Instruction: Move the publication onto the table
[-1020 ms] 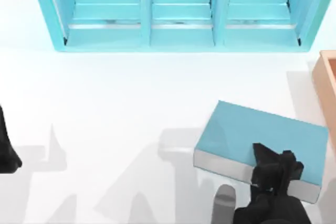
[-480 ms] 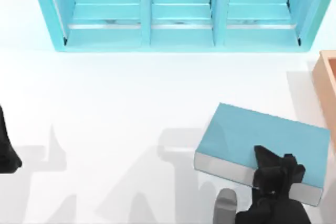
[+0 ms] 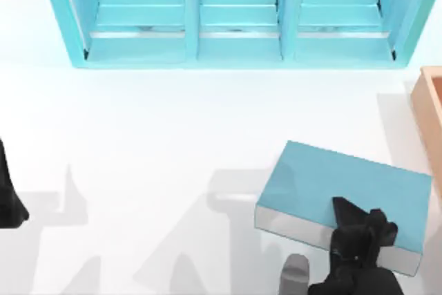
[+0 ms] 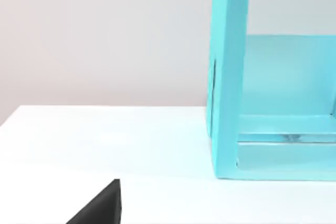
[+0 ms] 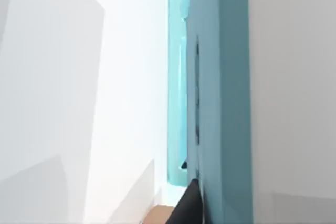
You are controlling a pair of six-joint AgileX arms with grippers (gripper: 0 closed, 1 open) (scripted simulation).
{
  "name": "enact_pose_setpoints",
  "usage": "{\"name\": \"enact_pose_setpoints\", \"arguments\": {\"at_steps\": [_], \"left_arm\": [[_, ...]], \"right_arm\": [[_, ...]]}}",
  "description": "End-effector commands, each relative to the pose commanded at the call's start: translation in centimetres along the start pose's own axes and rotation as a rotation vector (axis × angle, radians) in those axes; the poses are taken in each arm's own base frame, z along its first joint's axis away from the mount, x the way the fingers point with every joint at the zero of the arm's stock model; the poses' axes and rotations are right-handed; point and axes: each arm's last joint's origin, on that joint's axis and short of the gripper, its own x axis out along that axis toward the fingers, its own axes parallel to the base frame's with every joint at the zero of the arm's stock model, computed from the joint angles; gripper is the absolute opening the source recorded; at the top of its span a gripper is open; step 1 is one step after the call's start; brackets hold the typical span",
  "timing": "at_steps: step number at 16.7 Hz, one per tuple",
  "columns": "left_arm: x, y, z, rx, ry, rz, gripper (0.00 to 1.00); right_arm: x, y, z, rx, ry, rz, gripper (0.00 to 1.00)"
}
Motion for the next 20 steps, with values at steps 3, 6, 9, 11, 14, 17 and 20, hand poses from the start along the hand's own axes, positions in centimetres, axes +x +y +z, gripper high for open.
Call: {"name": "enact_pose_setpoints", "arguments": {"at_steps": [3, 6, 9, 11, 14, 17, 20], "left_arm": [[0.0, 0.0, 0.0, 0.000, 0.000, 0.000, 1.00], [0.0, 0.0, 0.0, 0.000, 0.000, 0.000, 1.00], [0.0, 0.0, 0.0, 0.000, 0.000, 0.000, 1.00], [0.0, 0.0, 0.0, 0.000, 0.000, 0.000, 1.00], [0.0, 0.0, 0.0, 0.000, 0.000, 0.000, 1.00], [0.0, 0.0, 0.0, 0.000, 0.000, 0.000, 1.00], [0.0, 0.0, 0.0, 0.000, 0.000, 0.000, 1.00]], "right_arm": [[0.3, 1.0, 0.0, 0.011, -0.004, -0.003, 0.00], [0.5, 1.9, -0.1, 0.006, -0.002, 0.000, 0.00], [0.5, 2.0, -0.1, 0.005, -0.001, 0.001, 0.00], [0.5, 2.0, -0.1, 0.005, -0.001, 0.001, 0.08], [0.5, 2.0, -0.1, 0.005, -0.001, 0.001, 0.30], [0.5, 2.0, -0.1, 0.005, -0.001, 0.001, 0.53], [0.5, 2.0, -0.1, 0.005, -0.001, 0.001, 0.75]]}}
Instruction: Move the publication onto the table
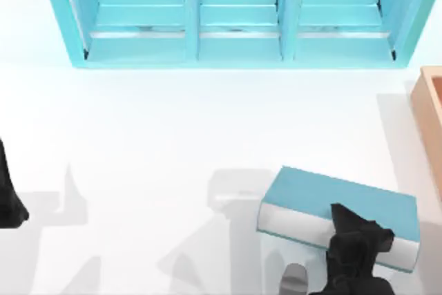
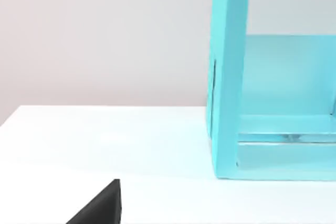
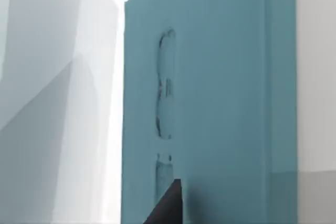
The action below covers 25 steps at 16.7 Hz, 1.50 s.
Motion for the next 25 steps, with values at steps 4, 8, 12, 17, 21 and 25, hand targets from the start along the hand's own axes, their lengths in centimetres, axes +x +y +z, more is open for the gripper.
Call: {"name": "enact_pose_setpoints", "arguments": {"at_steps": [4, 8, 12, 17, 21, 25], "left_arm": [[0.0, 0.0, 0.0, 0.000, 0.000, 0.000, 1.00], [0.0, 0.0, 0.0, 0.000, 0.000, 0.000, 1.00], [0.0, 0.0, 0.0, 0.000, 0.000, 0.000, 1.00], [0.0, 0.0, 0.0, 0.000, 0.000, 0.000, 1.00], [0.0, 0.0, 0.0, 0.000, 0.000, 0.000, 1.00], [0.0, 0.0, 0.0, 0.000, 0.000, 0.000, 1.00]], "right_arm": [[0.0, 0.0, 0.0, 0.000, 0.000, 0.000, 1.00], [0.0, 0.0, 0.0, 0.000, 0.000, 0.000, 1.00], [0.0, 0.0, 0.0, -0.001, 0.000, 0.001, 1.00], [-0.5, 0.4, 0.6, 0.020, -0.017, 0.028, 1.00], [-1.9, 1.4, 1.6, 0.047, -0.040, 0.092, 1.00], [-4.2, 2.5, 2.4, 0.068, -0.045, 0.165, 1.00]]}}
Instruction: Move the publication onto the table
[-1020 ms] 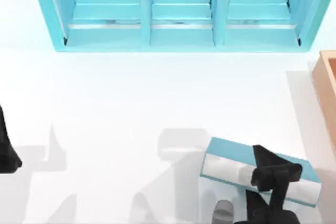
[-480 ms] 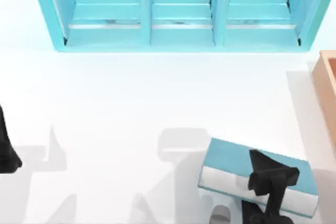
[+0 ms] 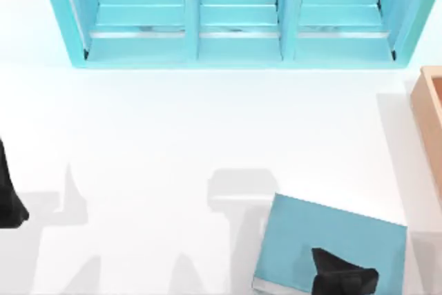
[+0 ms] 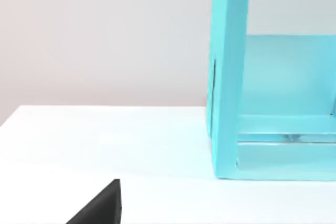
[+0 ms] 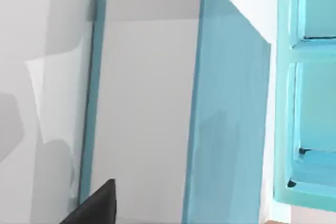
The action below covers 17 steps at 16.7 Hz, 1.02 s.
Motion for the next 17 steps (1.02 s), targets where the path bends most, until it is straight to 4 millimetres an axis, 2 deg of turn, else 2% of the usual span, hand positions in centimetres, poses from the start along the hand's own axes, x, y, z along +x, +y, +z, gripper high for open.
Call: {"name": "enact_pose_setpoints", "arguments": {"at_steps": [7, 13, 17], "left_arm": [[0.0, 0.0, 0.0, 0.000, 0.000, 0.000, 1.00], [0.0, 0.0, 0.0, 0.000, 0.000, 0.000, 1.00], [0.0, 0.0, 0.0, 0.000, 0.000, 0.000, 1.00]], "right_arm": [[-4.7, 2.0, 0.3, 0.003, 0.045, 0.029, 1.00], [-8.4, 2.3, -0.1, -0.034, 0.062, -0.074, 1.00], [-9.9, 2.2, -0.2, -0.062, 0.049, -0.146, 1.00]]}}
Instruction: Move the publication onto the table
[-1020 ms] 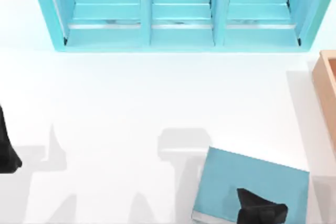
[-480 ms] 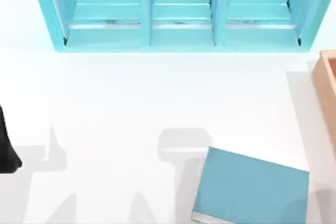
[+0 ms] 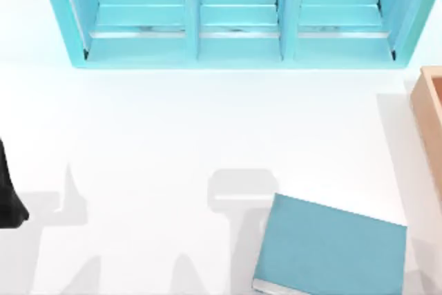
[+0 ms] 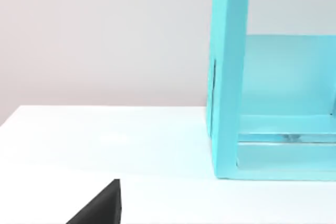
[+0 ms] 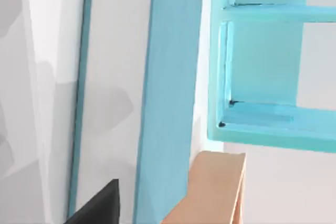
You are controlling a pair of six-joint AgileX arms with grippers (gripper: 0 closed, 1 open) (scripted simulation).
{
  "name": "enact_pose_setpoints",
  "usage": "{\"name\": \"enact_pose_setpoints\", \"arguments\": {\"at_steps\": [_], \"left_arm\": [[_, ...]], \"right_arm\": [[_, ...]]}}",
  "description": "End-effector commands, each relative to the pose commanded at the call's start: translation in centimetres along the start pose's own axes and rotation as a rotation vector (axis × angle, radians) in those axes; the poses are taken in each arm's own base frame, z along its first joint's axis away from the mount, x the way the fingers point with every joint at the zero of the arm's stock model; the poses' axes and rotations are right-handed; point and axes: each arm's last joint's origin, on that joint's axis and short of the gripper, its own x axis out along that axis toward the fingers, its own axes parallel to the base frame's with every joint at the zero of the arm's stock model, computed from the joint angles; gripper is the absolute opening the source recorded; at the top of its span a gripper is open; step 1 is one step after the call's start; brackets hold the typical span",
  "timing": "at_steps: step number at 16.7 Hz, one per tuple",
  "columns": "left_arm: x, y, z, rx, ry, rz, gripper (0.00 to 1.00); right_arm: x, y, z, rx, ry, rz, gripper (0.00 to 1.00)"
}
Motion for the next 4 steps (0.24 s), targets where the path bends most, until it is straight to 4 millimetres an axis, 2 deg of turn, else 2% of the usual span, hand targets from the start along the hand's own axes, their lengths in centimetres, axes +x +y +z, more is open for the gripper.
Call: {"name": "enact_pose_setpoints", "arguments": {"at_steps": [4], "left_arm": [[0.00, 0.00, 0.00, 0.000, 0.000, 0.000, 1.00]], "right_arm": [[-0.32, -0.06, -0.05, -0.007, -0.005, -0.019, 1.00]]}}
